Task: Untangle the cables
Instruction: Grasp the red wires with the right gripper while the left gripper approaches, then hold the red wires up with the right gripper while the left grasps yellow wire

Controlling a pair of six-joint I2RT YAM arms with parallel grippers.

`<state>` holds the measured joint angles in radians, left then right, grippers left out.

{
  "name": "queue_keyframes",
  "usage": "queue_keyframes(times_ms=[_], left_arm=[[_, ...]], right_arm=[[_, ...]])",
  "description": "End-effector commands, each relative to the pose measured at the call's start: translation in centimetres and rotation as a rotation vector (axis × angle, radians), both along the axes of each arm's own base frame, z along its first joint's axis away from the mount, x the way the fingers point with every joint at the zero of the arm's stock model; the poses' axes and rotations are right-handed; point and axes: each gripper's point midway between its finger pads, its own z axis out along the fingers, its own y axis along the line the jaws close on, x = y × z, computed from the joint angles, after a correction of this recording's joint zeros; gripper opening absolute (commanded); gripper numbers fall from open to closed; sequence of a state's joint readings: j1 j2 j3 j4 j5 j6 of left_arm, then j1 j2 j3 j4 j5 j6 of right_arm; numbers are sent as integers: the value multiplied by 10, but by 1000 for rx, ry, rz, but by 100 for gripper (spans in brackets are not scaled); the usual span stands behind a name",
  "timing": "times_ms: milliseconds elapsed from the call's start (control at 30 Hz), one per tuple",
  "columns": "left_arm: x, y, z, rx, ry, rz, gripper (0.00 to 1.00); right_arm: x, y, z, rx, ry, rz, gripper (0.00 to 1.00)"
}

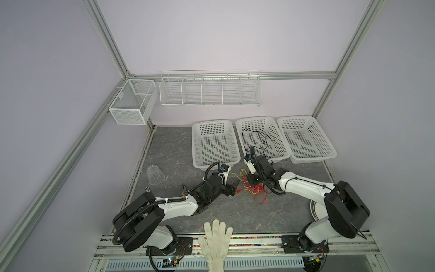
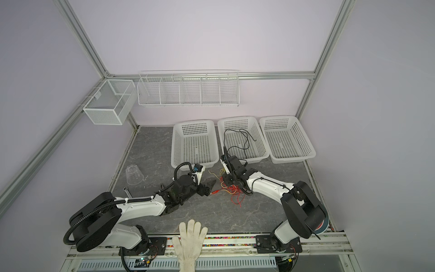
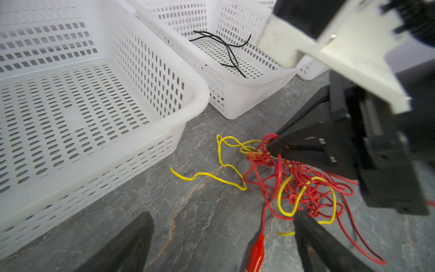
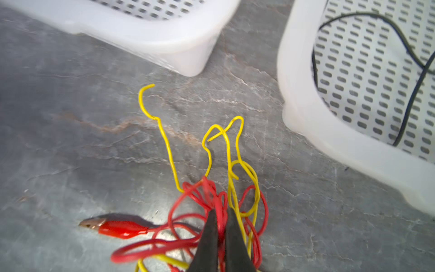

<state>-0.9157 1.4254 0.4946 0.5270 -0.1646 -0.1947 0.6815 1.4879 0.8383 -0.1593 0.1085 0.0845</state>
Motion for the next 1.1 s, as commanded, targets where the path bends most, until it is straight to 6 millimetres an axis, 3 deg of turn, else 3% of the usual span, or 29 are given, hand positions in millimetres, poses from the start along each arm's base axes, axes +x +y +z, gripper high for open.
queue_keyframes(times_ms=[0,167,400,533,667,833,1067], left_arm=[[6,11,9,-23,-27,66,92],[10,22,13,-41,-11,121,91],[11,30,8,-30,43,157,90],[13,34,3,-4,41,176,90],[16,29,-3,38,49,165,89],[12,9,-10,91,57,48,92],[12,-1,-4,28,34,19,94]], right_arm=[[-4,10,19,56,-68,91,6],[-6,6,36,70,-115,93,6],[-20,5,77,157,-187,130,6],[-23,-10,100,138,-241,100,6],[-30,-21,119,145,-285,81,6],[-39,-24,141,204,-328,91,6],[-44,-24,157,236,-359,103,6]])
